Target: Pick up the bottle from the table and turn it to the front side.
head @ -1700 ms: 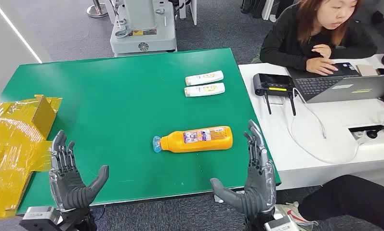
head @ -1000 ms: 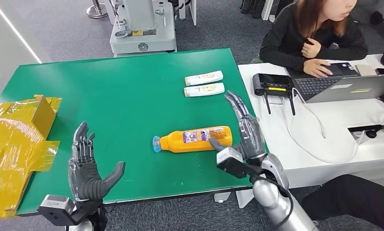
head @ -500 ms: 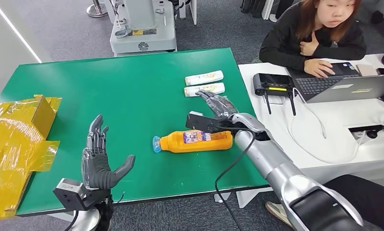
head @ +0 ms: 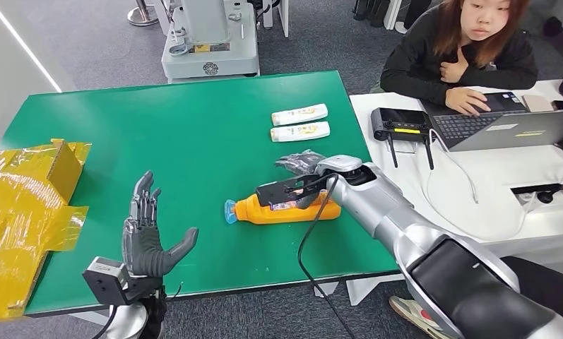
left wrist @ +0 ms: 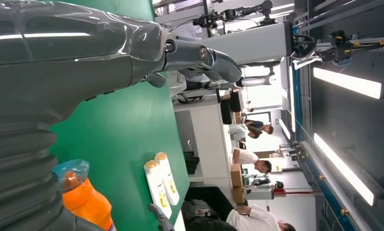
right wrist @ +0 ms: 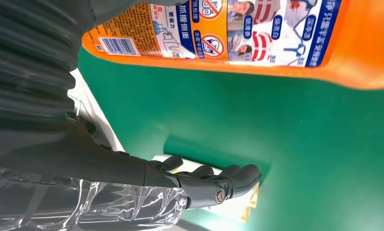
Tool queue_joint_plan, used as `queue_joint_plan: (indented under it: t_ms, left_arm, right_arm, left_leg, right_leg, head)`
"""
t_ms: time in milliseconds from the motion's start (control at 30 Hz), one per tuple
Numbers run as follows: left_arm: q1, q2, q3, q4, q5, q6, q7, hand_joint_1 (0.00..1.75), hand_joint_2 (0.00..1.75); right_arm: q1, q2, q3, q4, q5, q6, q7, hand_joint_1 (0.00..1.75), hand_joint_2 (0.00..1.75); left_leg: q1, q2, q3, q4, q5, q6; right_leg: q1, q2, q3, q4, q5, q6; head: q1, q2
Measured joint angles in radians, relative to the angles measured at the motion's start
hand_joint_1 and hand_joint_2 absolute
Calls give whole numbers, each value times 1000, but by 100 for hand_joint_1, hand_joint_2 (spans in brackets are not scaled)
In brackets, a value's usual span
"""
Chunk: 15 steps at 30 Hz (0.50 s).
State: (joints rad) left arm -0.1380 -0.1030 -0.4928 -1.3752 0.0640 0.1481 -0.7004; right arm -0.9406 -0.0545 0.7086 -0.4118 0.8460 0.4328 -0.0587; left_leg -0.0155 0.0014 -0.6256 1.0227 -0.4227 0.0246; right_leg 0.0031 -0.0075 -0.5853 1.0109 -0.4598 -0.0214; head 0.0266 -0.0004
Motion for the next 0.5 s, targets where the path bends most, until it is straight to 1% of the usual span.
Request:
queue_joint_plan:
  t_ms: [100, 167, 333, 500]
  left_arm:
    - [11, 8, 2, 0, 3, 2, 0, 0, 175]
    - [19, 13, 4, 0, 6, 3, 0, 0, 175]
    - [33, 19, 11, 0, 7, 6, 0, 0, 175]
    - [41, 21, 25, 0, 8, 3, 7, 0, 175]
  right_arm:
    - [-23, 7, 46, 17, 21, 53, -12, 0, 175]
    - [-29, 10, 74, 23, 26, 67, -22, 0, 175]
    - [-32, 15, 118, 24, 28, 64, -32, 0, 175]
    - [-34, 19, 162, 28, 22, 63, -12, 0, 175]
  left_leg:
    - [0, 0, 0, 0, 0, 0]
    - [0, -1, 0, 0, 0, 0]
    - [0, 0, 0, 0, 0, 0]
    - [0, 0, 0, 0, 0, 0]
  right_leg:
    - [0, 0, 0, 0, 0, 0]
    - [0, -1, 0, 0, 0, 0]
    - [0, 0, 0, 0, 0, 0]
    - [0, 0, 0, 0, 0, 0]
  head:
    - [0, 0]
    - [0, 0]
    - [0, 0]
    - [0, 0]
